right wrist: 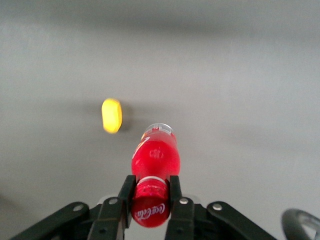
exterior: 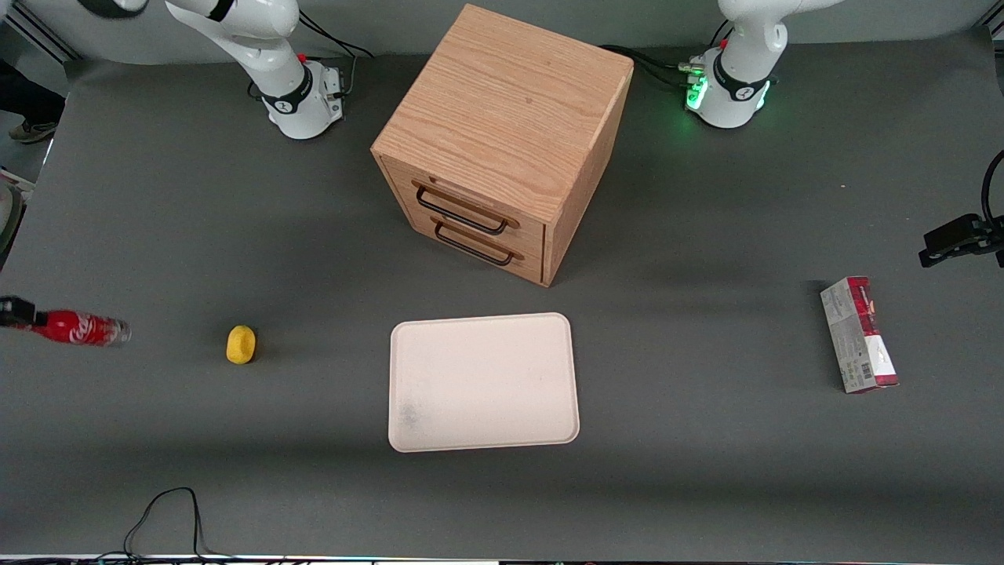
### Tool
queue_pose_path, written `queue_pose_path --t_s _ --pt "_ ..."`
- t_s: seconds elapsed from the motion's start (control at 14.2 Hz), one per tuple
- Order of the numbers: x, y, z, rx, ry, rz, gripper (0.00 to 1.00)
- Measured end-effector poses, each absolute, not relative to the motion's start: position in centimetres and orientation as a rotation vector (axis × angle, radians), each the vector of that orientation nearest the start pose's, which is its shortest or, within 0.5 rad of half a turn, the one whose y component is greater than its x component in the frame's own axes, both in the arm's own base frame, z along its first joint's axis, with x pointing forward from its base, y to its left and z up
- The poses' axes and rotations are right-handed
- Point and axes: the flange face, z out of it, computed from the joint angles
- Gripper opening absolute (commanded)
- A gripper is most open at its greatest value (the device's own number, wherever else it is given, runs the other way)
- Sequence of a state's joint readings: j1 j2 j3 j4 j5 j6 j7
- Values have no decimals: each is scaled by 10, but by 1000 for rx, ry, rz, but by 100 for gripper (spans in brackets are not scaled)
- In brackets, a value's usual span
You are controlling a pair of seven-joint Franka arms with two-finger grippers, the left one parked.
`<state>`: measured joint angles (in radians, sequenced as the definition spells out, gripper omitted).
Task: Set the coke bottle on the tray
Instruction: 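Lift the bottle with the right gripper off the table, then carry the bottle over the white tray's corner and lower it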
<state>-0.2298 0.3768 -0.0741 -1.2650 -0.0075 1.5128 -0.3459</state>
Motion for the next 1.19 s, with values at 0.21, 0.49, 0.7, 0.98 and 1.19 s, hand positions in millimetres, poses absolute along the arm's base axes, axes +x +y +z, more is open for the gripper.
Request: queue_pose_path --t_s 0.21,0.49,0.7,0.98,1.19 --pt "572 -178 559 -3117 -63 184 0" --pt "547 -150 568 -3120 -110 162 0" --pt "560 -121 569 -3132 -69 160 0" --pt "593 -29 569 -3151 65 216 0" --pt "613 72 559 -3128 186 227 0"
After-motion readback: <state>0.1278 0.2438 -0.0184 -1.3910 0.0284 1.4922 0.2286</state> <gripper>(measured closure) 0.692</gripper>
